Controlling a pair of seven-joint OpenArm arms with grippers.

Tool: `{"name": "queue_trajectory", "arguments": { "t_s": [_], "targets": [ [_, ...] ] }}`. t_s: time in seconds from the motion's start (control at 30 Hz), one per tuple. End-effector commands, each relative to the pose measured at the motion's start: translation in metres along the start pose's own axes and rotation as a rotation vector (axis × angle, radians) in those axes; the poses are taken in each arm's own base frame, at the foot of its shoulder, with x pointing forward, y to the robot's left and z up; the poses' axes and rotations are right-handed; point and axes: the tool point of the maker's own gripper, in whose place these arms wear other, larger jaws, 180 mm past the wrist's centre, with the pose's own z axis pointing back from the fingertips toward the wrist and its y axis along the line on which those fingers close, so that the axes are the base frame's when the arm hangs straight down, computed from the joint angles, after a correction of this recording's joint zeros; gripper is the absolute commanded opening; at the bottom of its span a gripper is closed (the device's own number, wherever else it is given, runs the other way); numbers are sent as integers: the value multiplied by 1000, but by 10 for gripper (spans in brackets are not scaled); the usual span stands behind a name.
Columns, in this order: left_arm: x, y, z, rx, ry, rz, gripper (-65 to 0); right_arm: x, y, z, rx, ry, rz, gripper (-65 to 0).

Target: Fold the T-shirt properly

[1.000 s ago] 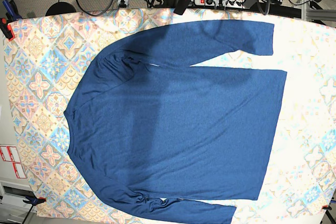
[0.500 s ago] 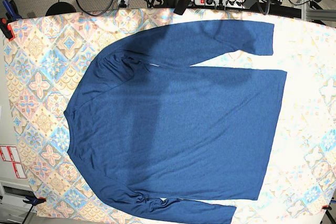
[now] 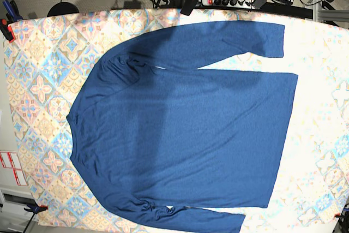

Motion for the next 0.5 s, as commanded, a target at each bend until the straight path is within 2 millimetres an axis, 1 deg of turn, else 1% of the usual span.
{"name": "queue_trajectory", "arguments": {
  "t_s": [0.0, 0.03, 0.1, 0.17, 0.23, 0.27, 0.33, 0.4, 0.47],
  "targets": [
    [-3, 11, 3, 13, -17, -14, -650, 1, -3, 1, -6, -26, 3, -650],
    [-6, 16, 6, 21, -22, -20, -650, -4, -5, 3, -9, -30, 4, -650],
    [-10, 23, 11, 28, -41, -30, -650, -10, -20, 8, -32, -48, 11, -650],
    [-9, 34, 18, 43, -69, -45, -650, -12, -30, 14, -47, -78, 11, -650],
    [-9, 39, 25, 47, -98, -53, -650, -14, -38, 21, -60, -108, 17, -650],
    [-6, 43, 29, 52, -116, -61, -650, -13, -47, 25, -74, -123, 25, -650],
    [-4, 50, 41, 58, -154, -76, -650, -5, -60, 35, -93, -169, 39, -650],
    [-3, 54, 54, 58, -191, -96, -650, -9, -64, 43, -100, -188, 43, -650],
    [-7, 55, 69, 54, -214, -111, -650, -14, -79, 53, -127, -204, 40, -650]
  ]
}}
